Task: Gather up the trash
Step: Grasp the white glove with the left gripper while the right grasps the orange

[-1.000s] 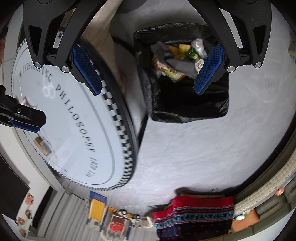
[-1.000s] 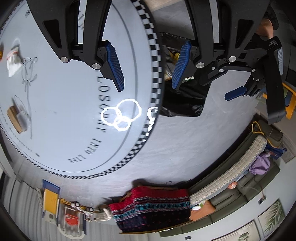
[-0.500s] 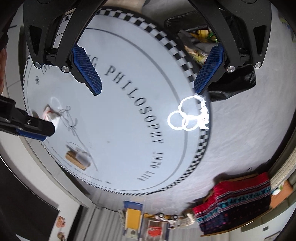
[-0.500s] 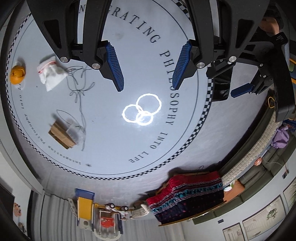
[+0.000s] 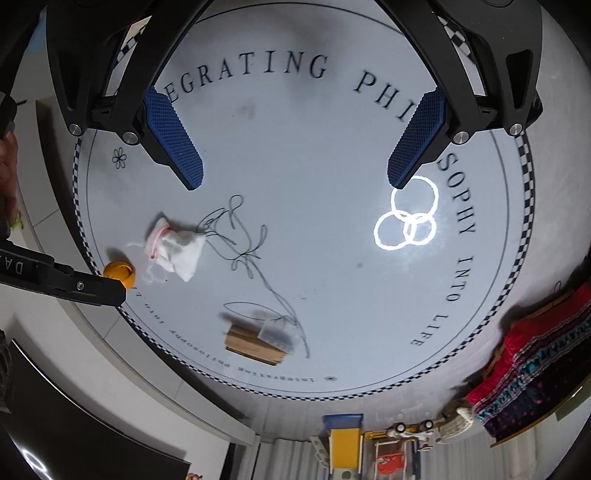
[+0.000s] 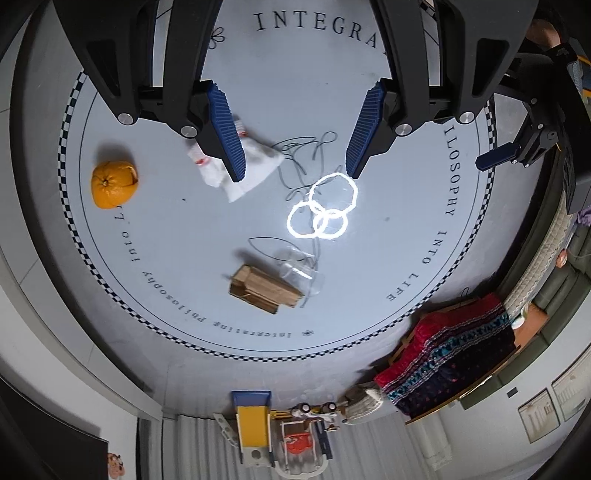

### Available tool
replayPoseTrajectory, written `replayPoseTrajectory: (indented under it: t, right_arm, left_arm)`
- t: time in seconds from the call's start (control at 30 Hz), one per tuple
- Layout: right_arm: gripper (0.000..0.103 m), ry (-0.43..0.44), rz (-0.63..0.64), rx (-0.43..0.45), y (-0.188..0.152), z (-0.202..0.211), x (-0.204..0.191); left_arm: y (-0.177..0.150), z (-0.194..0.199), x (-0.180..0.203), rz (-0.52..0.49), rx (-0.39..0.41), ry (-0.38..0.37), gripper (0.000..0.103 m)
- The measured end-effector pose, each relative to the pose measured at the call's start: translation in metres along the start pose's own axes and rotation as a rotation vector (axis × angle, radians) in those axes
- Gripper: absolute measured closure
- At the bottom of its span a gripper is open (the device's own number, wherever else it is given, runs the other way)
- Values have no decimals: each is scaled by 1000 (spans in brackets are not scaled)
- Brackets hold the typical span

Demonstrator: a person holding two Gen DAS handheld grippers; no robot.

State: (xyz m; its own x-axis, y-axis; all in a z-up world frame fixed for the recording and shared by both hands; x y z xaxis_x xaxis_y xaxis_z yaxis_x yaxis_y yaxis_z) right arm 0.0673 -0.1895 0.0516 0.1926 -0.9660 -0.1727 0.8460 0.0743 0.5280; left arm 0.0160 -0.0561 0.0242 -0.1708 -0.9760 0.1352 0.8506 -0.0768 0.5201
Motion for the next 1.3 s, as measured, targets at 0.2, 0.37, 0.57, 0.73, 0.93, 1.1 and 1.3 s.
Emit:
replayPoseTrajectory:
  t: [0.2, 0.37, 0.57, 0.73, 0.93, 1.1, 1.3]
  right_arm:
    - [45, -61, -79, -6, 2, -6, 67]
    - [38, -141, -130, -39, -1, -24, 125]
    - [38, -167, -198, -92, -8, -56, 167]
    - [28, -219, -194, -92, -3, -75, 187]
    - [25, -230, -181, -130, -4, -96, 204]
    - [45, -209, -196, -128, -12, -95, 211]
    - [52, -179, -239, -119, -22, -81, 211]
  left_arm:
    - [13, -34, 50, -52, -33, -63, 6]
    - [24, -61, 86, -109, -66, -90, 6]
    - [37, -94, 121, -172, -102, -100, 6]
    - [42, -119, 134, -194, -130, -102, 6]
    - [46, -147, 142, -205, -158, -89, 6]
    - [44, -161, 150, -234, -164, -82, 6]
    - [42, -165, 154, -268, -125, -57, 12]
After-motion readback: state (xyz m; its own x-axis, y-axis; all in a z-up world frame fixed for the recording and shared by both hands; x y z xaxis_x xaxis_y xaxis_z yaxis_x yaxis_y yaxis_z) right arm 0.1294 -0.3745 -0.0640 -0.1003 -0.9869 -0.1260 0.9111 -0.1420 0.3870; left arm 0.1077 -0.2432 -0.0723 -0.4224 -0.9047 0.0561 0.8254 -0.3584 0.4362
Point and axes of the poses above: each gripper's, at about its wrist camera, not at the fingertips, and z roughly against the way its jaws point, x to its right, y to its top, the point moved 9 cm from there along -z, roughly the way its jaws point
